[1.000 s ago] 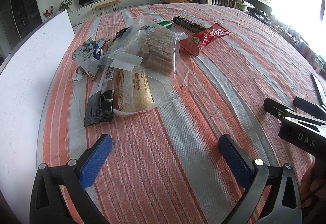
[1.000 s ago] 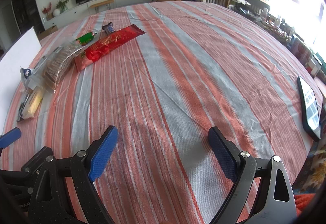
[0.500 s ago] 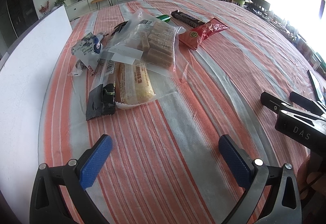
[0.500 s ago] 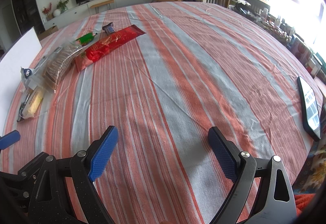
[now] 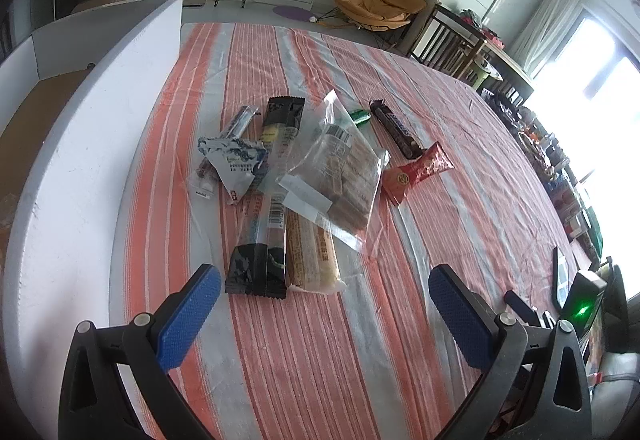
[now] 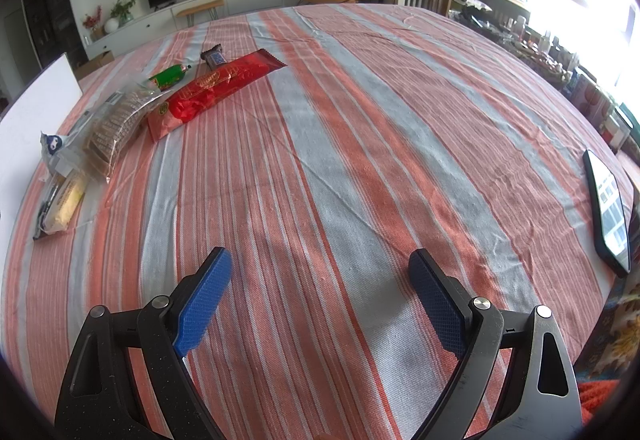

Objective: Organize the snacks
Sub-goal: 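Lower the left gripper onto the black-and-clear long packet and close it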

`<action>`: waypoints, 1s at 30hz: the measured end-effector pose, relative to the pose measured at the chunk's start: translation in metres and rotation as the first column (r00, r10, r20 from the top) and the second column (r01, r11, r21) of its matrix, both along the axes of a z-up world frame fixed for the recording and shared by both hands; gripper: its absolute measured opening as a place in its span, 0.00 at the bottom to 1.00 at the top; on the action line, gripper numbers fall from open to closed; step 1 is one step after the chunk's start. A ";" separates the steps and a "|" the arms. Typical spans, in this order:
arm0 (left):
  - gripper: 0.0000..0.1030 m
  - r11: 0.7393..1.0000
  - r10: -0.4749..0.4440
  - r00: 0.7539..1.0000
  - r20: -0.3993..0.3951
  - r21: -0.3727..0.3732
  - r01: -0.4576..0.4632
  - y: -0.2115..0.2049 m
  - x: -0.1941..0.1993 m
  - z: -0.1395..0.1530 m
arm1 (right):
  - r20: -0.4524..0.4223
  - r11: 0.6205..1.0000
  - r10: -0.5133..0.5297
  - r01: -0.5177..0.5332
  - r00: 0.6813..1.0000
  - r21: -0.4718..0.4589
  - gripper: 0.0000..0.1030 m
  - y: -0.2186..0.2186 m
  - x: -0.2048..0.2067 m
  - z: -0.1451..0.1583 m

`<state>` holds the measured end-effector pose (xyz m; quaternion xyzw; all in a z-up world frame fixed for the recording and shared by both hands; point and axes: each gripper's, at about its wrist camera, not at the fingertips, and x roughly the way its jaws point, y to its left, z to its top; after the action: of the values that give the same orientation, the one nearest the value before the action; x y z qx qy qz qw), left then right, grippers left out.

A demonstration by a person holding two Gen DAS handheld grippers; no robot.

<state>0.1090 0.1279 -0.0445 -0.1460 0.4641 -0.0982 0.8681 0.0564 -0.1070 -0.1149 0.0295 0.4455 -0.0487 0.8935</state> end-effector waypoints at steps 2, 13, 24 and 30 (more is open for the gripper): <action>1.00 1.000 0.012 1.000 0.002 -0.021 -0.012 0.006 0.005 0.007 | 0.000 1.000 0.000 0.000 1.000 0.000 0.90 0.000 0.000 0.000; 1.00 0.997 0.083 0.997 -0.009 0.000 -0.083 0.028 0.041 0.027 | 0.000 1.000 -0.001 0.001 1.000 0.000 0.90 0.000 0.000 0.000; 0.83 0.970 0.111 0.990 -0.092 0.225 -0.088 -0.001 0.057 -0.045 | 0.000 1.000 -0.001 0.001 1.000 0.001 0.90 0.000 0.000 0.000; 0.71 0.964 0.093 0.990 -0.103 0.259 -0.064 0.001 0.064 -0.052 | 0.001 1.000 -0.001 0.001 1.000 0.001 0.90 0.000 0.000 0.000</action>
<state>0.1727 0.1293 -0.0962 -0.0569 0.5156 0.0052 0.8549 0.0568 -0.1068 -0.1152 0.0302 0.4453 -0.0490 0.8935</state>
